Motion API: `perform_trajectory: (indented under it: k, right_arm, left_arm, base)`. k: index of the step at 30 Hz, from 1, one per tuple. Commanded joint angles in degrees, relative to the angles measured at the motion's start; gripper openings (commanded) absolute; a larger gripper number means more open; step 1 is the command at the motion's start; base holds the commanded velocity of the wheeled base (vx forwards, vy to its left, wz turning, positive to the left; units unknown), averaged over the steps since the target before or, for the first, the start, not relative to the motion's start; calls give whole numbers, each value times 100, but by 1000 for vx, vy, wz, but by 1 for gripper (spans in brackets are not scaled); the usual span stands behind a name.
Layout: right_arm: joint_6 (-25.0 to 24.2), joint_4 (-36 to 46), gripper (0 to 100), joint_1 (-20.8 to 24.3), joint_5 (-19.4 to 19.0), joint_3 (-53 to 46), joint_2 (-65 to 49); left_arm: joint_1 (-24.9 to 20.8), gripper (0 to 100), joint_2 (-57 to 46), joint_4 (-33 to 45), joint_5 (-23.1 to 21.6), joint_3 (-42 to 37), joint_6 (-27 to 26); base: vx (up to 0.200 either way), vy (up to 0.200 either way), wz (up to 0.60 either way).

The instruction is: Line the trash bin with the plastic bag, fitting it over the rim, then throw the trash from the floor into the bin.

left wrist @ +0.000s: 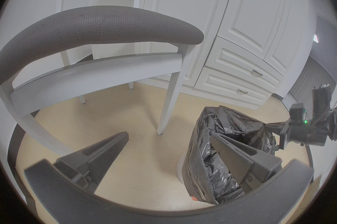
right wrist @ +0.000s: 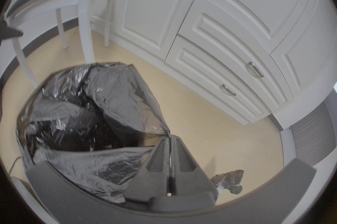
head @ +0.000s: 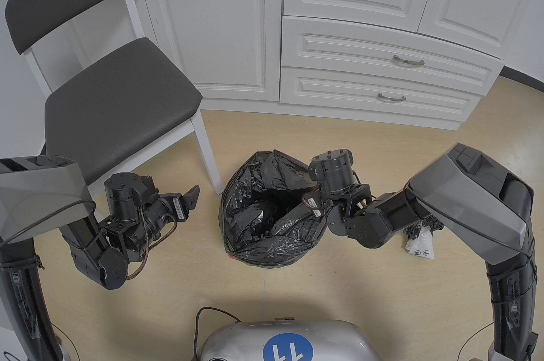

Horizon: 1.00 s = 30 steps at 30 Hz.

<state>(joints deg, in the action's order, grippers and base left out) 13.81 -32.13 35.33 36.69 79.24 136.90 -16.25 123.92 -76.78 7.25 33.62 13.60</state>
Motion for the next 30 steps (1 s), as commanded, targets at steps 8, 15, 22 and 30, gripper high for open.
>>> perform_trajectory:
  k: [8, 15, 22, 30]
  right_arm:
    - [-370, -12, 0, -307, 4, 531, 478]
    - [-485, 5, 0, -483, 4, 812, 803]
    - [-485, 23, 0, -527, 4, 812, 944]
    - [-493, 41, 0, -518, 4, 786, 1049]
  left_arm:
    - [-19, 100, 45, -4, 4, -14, 2]
    - [-19, 100, 62, -4, 4, -5, 2]
    - [-19, 100, 71, -4, 4, -14, 2]
    - [-19, 100, 71, -4, 4, -22, -7]
  base:
    - [0, 0, 0]
    - [0, 0, 0]
    - [0, 0, 0]
    - [0, 0, 0]
